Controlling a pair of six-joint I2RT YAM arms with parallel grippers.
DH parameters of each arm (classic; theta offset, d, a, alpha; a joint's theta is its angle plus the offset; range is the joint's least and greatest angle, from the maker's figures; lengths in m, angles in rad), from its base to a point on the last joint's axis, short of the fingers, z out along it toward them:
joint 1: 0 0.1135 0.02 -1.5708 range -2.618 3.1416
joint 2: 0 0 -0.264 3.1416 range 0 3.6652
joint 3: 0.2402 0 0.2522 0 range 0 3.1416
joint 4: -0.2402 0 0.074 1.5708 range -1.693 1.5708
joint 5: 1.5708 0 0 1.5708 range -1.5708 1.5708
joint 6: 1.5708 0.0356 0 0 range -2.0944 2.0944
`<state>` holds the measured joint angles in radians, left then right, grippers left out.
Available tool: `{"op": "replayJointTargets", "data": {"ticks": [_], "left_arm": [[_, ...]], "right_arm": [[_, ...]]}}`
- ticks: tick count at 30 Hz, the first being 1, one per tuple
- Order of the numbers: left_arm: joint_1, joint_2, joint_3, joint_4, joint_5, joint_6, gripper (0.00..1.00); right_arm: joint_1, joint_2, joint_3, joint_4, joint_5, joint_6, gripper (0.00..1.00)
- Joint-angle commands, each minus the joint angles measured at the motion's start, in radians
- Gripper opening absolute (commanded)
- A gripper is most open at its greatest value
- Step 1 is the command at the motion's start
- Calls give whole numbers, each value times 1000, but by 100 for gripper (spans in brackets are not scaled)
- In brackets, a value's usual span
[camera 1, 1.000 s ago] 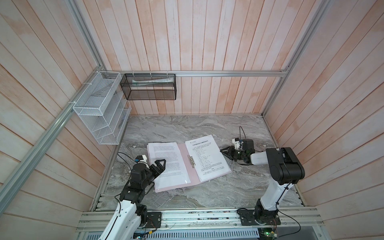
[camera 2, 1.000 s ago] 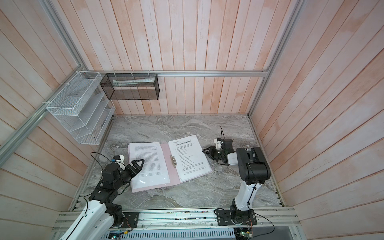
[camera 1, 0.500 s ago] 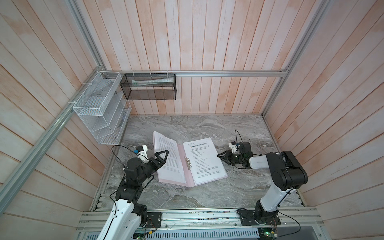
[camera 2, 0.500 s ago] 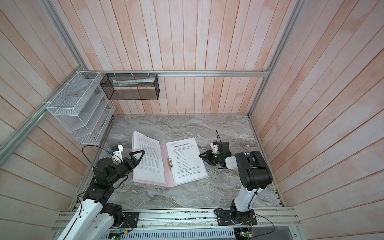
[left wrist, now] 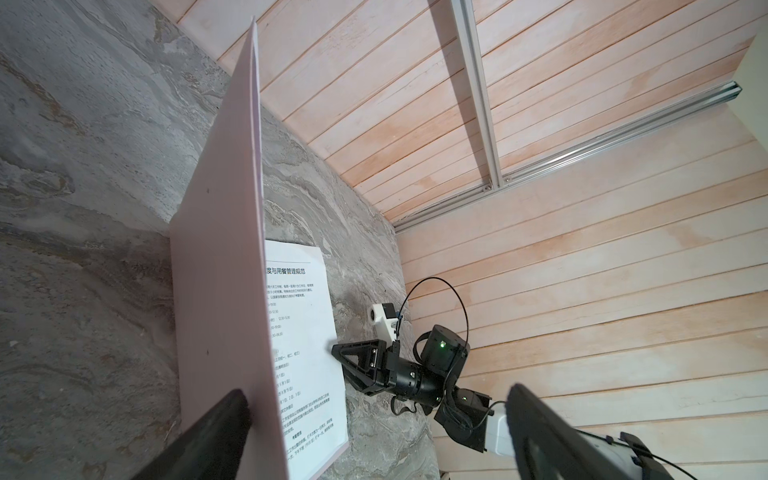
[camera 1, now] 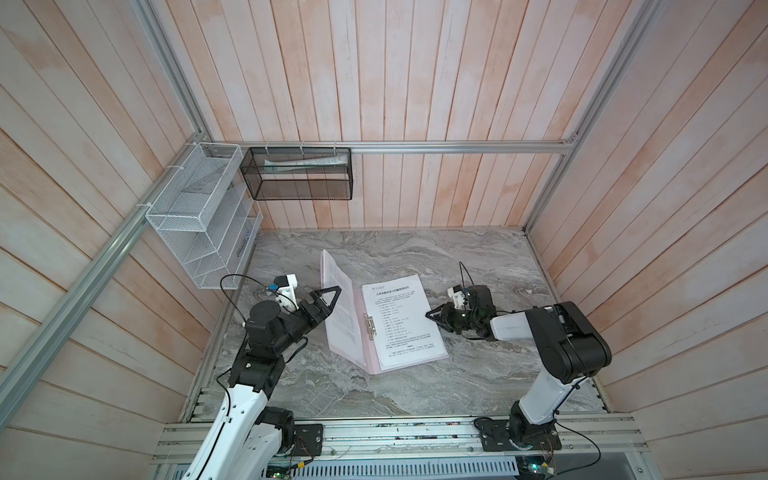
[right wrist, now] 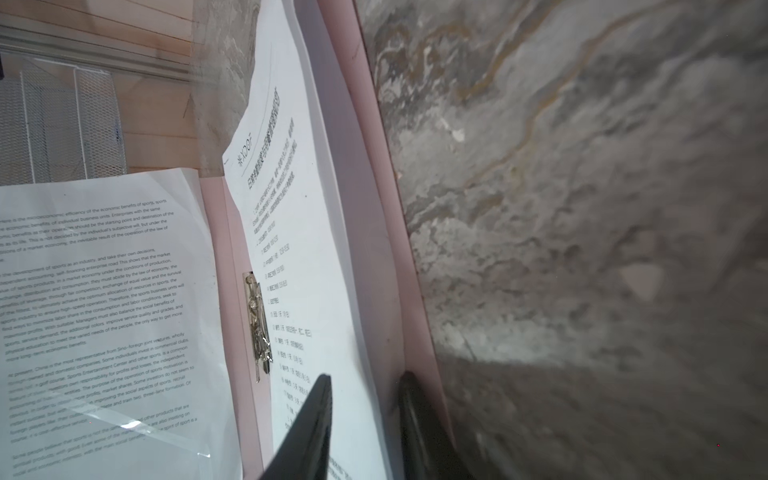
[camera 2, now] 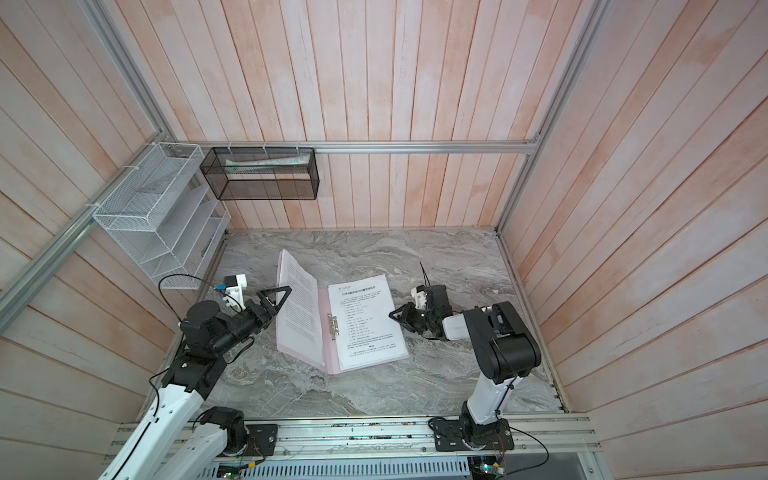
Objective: Put the files into the folder
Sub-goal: 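Swing the pink cover up and over the papers with the left gripper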
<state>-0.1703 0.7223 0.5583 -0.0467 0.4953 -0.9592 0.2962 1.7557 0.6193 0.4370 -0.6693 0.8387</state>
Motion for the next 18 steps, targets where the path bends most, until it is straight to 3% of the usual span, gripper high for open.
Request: {"op": "replayJointTargets", "data": {"ticks": [1,8,18], "left_arm": [[-5,10,21,72,29,-13,98],[-27,62,3,186,61,-50,98],[-151,232,29,357,13,-64,98]], "right_arm": [[30,10,-27,17,26,43,31],[84,10,-33,84,35,124,32],[107,-51,-86,139,69,184,34]]}}
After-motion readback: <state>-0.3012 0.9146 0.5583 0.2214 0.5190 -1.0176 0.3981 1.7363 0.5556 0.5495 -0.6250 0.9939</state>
